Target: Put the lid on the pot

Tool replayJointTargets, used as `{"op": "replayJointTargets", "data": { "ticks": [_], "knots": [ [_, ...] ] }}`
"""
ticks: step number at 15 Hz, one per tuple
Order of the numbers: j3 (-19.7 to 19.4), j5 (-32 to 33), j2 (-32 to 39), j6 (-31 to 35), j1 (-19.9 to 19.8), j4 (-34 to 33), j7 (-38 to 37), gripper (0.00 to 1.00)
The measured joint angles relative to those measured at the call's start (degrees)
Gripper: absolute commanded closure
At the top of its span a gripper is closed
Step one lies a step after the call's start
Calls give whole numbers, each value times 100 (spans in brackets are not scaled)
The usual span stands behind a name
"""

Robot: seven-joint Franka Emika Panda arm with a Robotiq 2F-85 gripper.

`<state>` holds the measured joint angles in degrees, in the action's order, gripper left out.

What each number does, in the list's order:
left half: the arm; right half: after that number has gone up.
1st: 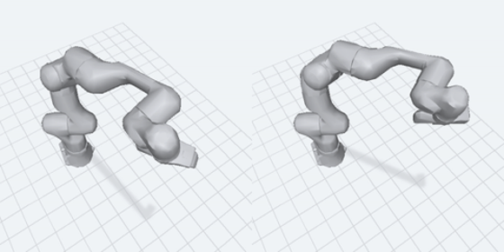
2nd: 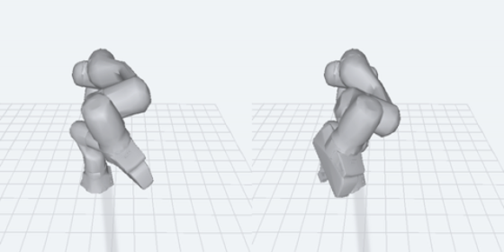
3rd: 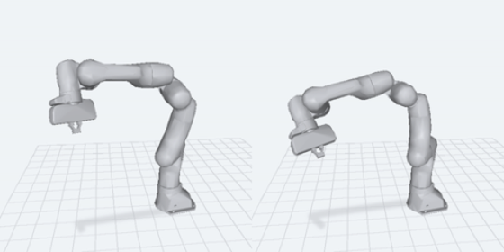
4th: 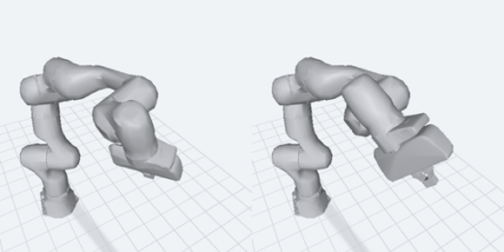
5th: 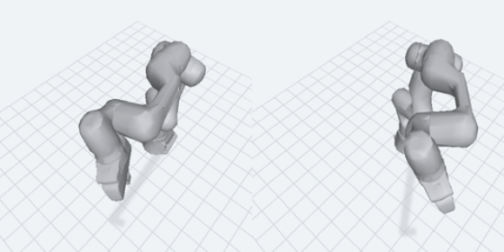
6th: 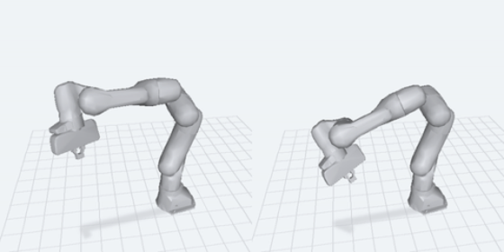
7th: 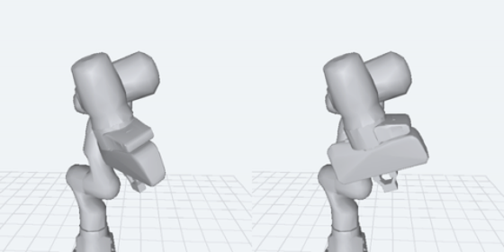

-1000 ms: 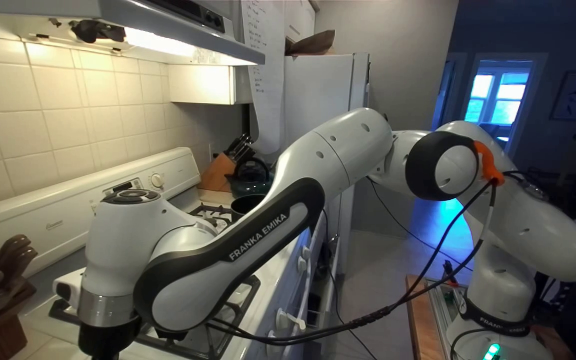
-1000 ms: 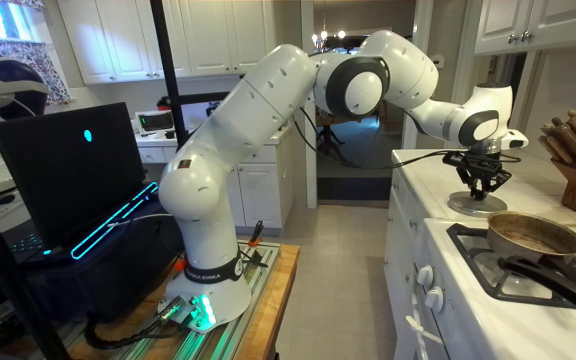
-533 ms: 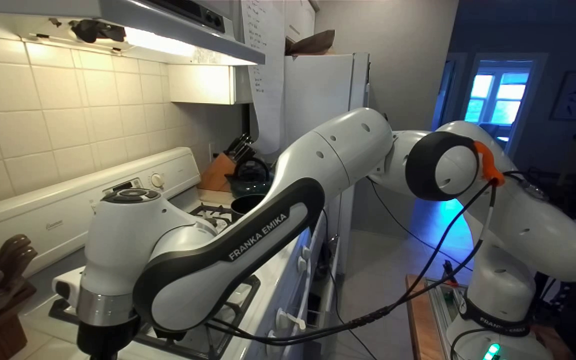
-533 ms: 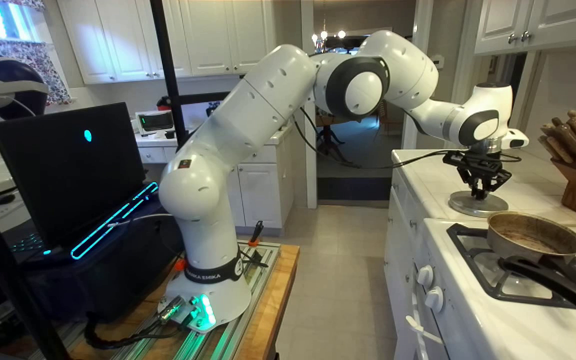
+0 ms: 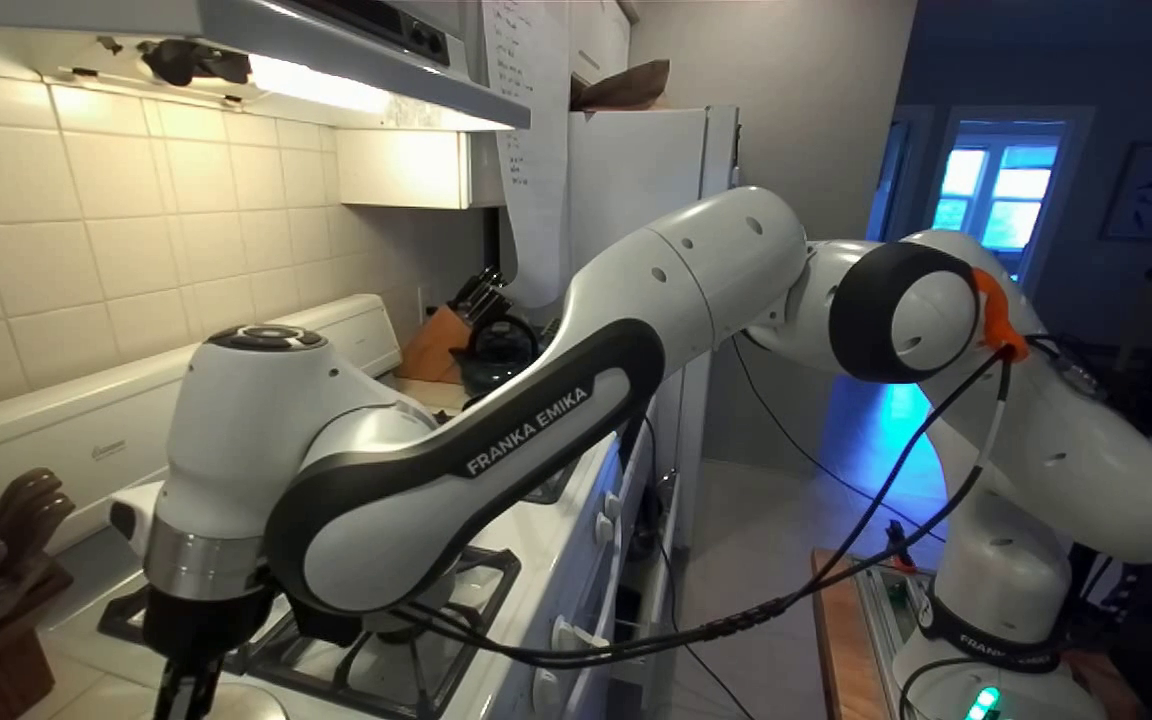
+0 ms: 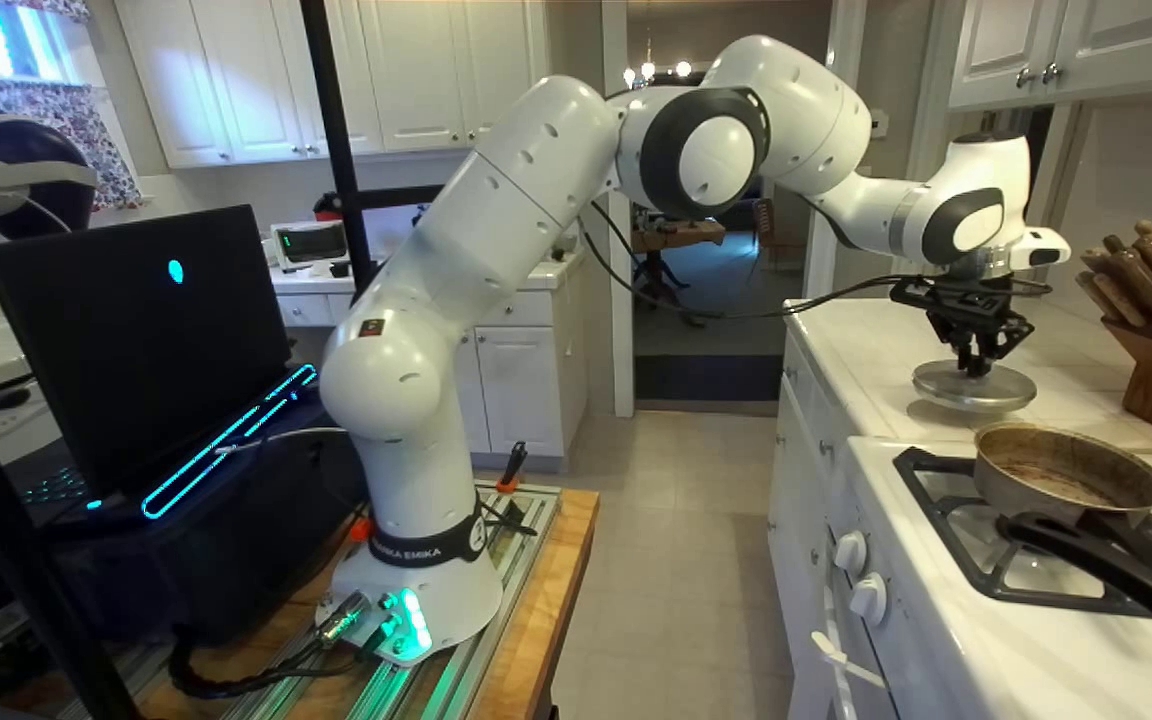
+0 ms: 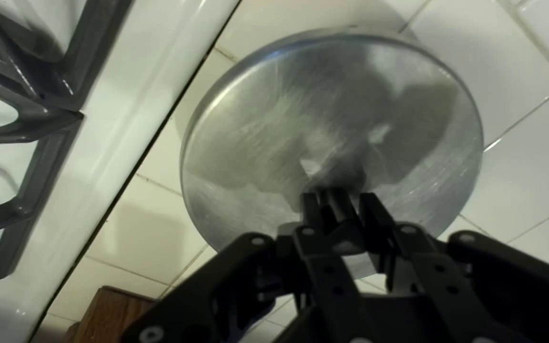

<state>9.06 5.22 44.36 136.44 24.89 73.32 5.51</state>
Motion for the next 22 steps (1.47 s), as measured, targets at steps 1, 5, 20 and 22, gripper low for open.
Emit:
{"op": "replayJointTargets", "data": {
  "ticks": [1, 5, 20, 22],
  "knots": [
    [-48, 0, -70, -2, 27, 24, -68, 94],
    [-286, 2, -427, -3, 130, 287, -425, 94],
    [-626, 257, -2078, 58, -124, 2204, -1914, 94],
    [-623, 257, -2258, 176, -226, 2516, -2055, 94]
  ]
}}
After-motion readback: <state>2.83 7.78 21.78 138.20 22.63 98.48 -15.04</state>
